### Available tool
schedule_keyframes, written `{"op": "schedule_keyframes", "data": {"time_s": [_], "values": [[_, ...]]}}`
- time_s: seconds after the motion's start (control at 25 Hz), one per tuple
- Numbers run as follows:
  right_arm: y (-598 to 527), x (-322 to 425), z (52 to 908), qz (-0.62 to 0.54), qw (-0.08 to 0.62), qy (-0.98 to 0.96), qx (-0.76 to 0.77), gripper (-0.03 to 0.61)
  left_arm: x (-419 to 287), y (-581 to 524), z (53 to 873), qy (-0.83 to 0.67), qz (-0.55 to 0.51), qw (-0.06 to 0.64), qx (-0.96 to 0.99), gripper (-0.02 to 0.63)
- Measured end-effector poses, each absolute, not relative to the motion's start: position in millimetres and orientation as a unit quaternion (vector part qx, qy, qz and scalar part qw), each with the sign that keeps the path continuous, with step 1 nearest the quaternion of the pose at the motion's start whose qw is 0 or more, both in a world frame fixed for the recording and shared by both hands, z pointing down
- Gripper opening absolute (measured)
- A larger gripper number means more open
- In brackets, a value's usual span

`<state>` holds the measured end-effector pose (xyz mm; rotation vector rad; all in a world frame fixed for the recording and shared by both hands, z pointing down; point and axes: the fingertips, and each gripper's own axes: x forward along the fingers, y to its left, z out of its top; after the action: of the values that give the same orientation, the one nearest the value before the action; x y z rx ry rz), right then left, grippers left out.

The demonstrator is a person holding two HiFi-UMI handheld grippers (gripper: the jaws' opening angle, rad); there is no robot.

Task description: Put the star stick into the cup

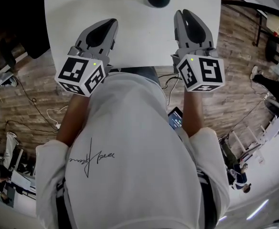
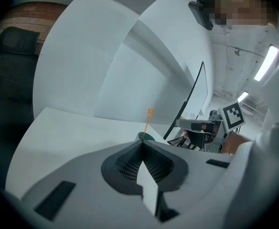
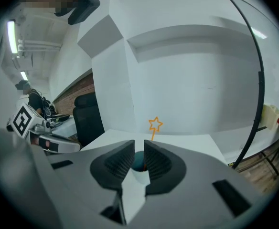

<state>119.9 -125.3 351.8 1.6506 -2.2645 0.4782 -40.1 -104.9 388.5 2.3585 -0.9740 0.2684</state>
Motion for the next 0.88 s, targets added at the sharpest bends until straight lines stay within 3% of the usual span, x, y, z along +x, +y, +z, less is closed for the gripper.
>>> {"op": "schedule_keyframes", "data": {"time_s": [0.88], "values": [[-69,129,318,0.175,0.114,-0.793,0.572,0.046,-32,-77,345,-0.334,0.073,0.244,0.907,0.008]]}}
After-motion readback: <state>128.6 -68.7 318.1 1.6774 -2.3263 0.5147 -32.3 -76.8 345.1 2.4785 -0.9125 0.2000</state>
